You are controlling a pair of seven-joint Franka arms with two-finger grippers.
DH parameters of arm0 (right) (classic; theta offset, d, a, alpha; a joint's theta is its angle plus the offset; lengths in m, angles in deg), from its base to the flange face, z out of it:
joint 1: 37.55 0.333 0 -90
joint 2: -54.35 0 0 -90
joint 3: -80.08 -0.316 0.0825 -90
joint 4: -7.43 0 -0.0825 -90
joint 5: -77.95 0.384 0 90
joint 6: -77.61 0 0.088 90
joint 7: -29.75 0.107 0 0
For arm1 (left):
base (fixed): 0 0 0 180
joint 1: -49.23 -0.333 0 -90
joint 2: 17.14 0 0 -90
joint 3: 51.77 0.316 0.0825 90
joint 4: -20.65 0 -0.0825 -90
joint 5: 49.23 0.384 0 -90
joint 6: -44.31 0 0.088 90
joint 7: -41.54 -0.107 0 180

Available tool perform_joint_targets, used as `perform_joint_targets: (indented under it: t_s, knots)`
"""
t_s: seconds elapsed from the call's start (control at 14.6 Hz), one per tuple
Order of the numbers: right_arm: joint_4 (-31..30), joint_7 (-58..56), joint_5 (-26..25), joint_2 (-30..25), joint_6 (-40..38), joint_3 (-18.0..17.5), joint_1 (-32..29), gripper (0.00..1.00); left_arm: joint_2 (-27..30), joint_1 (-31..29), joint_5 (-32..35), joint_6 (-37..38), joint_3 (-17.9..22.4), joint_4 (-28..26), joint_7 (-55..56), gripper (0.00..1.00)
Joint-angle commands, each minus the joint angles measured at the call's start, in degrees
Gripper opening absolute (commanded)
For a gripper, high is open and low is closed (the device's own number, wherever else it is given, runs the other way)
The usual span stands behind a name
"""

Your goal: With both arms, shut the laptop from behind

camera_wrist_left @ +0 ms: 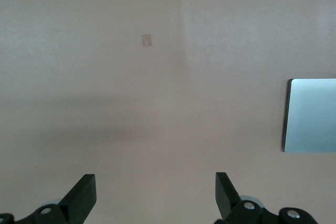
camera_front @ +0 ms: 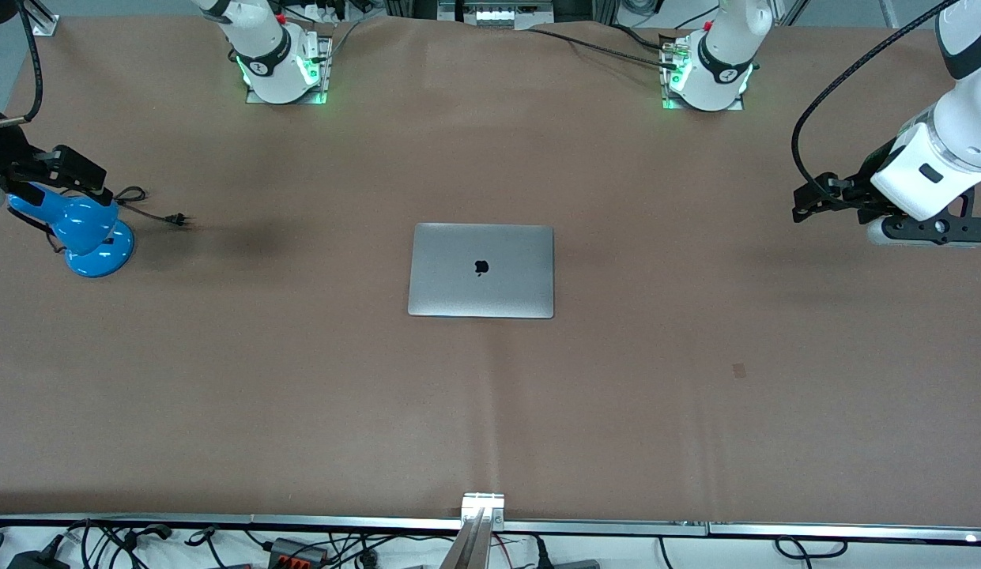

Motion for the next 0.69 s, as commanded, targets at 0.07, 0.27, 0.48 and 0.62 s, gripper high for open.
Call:
perform_joint_targets:
  t_s: [0.07, 0.27, 0.48, 0.62]
  knots:
    - [-0.1, 0.2, -0.2, -0.4, -0.2, -1.1, -1.0, 1.0, 0.7, 0.4, -1.2, -0.3, 0.7, -0.7, -0.5, 1.0]
    - [-0.1, 0.2, -0.2, -0.4, -1.1, -1.1, -1.0, 1.0, 0.7, 0.4, -1.2, -0.3, 0.7, -0.7, -0.5, 1.0]
    - [-0.1, 0.4, -0.2, -0.5, -1.9, -1.1, -1.0, 1.0, 0.7, 0.4, -1.2, -0.3, 0.7, -0.7, -0.5, 1.0]
    - [-0.1, 0.4, -0.2, -0.6, -2.0, -1.1, -1.0, 1.0, 0.7, 0.4, -1.2, -0.3, 0.7, -0.7, -0.5, 1.0]
